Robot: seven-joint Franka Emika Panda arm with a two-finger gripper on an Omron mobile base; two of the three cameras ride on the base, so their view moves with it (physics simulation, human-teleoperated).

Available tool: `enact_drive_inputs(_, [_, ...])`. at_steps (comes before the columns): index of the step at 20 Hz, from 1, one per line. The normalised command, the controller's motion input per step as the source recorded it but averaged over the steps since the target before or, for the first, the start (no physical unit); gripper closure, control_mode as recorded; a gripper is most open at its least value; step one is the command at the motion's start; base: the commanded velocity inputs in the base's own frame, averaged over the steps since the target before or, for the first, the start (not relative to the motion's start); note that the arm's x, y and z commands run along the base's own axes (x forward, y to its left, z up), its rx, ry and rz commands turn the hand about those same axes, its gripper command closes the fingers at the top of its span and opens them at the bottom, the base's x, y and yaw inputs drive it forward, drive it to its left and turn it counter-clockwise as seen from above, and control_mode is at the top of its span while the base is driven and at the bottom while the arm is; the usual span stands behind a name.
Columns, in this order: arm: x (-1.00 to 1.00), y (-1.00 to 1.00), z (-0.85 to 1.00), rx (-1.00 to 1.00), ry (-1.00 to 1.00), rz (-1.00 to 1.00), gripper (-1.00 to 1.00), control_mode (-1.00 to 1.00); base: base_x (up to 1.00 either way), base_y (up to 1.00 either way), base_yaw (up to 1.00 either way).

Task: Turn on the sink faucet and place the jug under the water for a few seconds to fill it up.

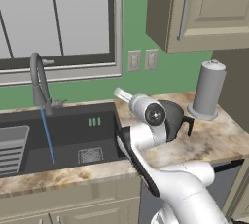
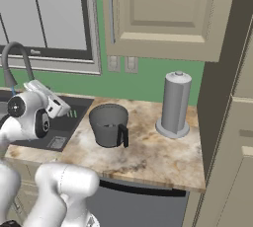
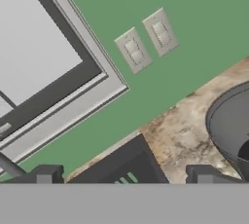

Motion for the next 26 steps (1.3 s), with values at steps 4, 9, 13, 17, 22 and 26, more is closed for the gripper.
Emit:
enact_drive_inputs(4, [-0.66, -0.92, 0.54, 0.0, 0.0, 0.11, -1.0, -1.0, 0.0, 0.0, 0.0])
enact_drive_inputs(9, [-0.59, -0.84, 0.51, -0.01, 0.0, 0.13, -1.0, -1.0, 0.0, 0.0, 0.0])
enact_drive_inputs(13, [-0.61, -0.79, 0.13, 0.0, 0.0, 0.13, -1.0, -1.0, 0.0, 0.0, 0.0])
enact_drive_inputs(17, [-0.58, -0.78, 0.0, -0.02, 0.0, 0.14, -1.0, -1.0, 0.0, 0.0, 0.0])
enact_drive_inputs(22, [-0.49, -0.64, -0.55, -0.1, -0.01, 0.16, -1.0, -1.0, 0.0, 0.0, 0.0])
enact_drive_inputs(26, [-0.45, -0.52, -0.79, -0.09, -0.12, 0.21, -1.0, -1.0, 0.0, 0.0, 0.0])
